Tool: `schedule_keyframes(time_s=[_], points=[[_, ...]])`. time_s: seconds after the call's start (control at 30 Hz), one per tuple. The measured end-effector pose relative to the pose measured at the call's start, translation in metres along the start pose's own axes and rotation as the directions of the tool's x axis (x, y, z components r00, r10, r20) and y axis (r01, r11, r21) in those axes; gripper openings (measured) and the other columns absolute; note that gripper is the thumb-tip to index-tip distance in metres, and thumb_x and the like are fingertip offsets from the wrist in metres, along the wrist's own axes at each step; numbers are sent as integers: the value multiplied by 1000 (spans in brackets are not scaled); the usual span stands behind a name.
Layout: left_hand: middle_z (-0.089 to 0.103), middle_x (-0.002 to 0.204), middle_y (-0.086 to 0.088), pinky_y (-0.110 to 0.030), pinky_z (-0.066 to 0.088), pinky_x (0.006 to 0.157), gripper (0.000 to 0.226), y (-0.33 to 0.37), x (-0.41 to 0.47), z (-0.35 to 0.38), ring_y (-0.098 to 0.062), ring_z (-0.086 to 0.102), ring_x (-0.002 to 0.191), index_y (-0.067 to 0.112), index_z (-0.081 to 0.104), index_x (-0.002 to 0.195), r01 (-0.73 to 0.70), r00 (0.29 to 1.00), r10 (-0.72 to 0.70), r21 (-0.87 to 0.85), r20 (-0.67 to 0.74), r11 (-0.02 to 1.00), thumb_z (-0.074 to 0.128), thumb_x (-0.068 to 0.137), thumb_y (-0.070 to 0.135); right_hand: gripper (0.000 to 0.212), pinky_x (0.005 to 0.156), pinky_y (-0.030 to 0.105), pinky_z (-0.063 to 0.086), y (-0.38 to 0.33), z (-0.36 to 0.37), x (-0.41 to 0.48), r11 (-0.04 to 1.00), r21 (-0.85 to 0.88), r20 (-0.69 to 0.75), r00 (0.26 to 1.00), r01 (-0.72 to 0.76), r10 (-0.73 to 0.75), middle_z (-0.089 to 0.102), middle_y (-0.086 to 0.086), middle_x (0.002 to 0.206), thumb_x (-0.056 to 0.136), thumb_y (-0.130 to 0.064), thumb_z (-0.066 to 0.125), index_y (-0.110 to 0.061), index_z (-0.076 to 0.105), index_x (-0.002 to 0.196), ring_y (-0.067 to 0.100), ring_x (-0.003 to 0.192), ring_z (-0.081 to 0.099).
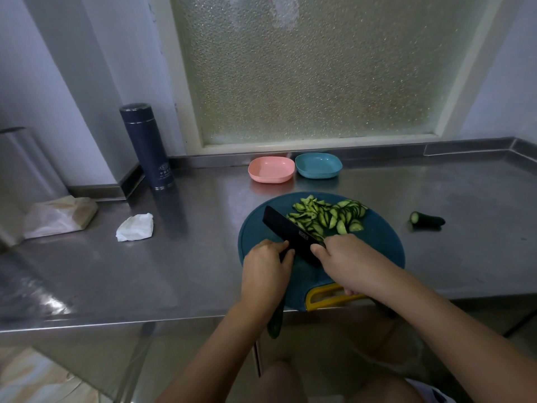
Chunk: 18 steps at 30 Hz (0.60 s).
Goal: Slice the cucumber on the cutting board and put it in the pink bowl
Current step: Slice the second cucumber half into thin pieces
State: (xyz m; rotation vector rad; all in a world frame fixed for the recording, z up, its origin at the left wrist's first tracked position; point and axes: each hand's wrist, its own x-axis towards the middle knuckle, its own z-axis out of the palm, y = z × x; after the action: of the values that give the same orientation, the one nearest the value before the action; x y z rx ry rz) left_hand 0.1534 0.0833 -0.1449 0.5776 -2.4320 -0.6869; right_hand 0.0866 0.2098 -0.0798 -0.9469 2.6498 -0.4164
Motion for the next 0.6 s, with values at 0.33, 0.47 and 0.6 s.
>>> schedule_keyframes(time_s=[0.33, 0.47, 0.6], points=[[66, 104, -5, -16, 33, 71, 30, 0, 0, 1, -16, 59, 92, 18, 65, 118, -14, 1000, 14, 11, -13, 1000, 54, 92, 29, 46, 38, 19, 37, -1, -4, 1, 1000, 1, -11, 1000, -10, 10, 60, 8, 59, 103, -40, 27, -7, 58, 98, 13, 39, 53], [67, 101, -6, -19, 35, 71, 28, 0, 0, 1, -18, 60, 89, 16, 67, 115, -29, 999, 29, 21, -24, 999, 55, 92, 28, 47, 40, 21, 39, -3, -3, 1, 1000, 12, -5, 1000, -29, 29, 60, 9, 60, 103, -40, 27, -5, 58, 102, 14, 40, 53], [69, 98, -7, -19, 34, 69, 26, 1, 0, 0, -18, 61, 87, 15, 69, 110, -34, 998, 35, 16, -43, 999, 57, 91, 27, 49, 40, 22, 39, -2, -1, 2, 1000, 7, 16, 1000, -23, 23, 61, 11, 63, 103, -40, 26, -3, 59, 100, 15, 40, 52]])
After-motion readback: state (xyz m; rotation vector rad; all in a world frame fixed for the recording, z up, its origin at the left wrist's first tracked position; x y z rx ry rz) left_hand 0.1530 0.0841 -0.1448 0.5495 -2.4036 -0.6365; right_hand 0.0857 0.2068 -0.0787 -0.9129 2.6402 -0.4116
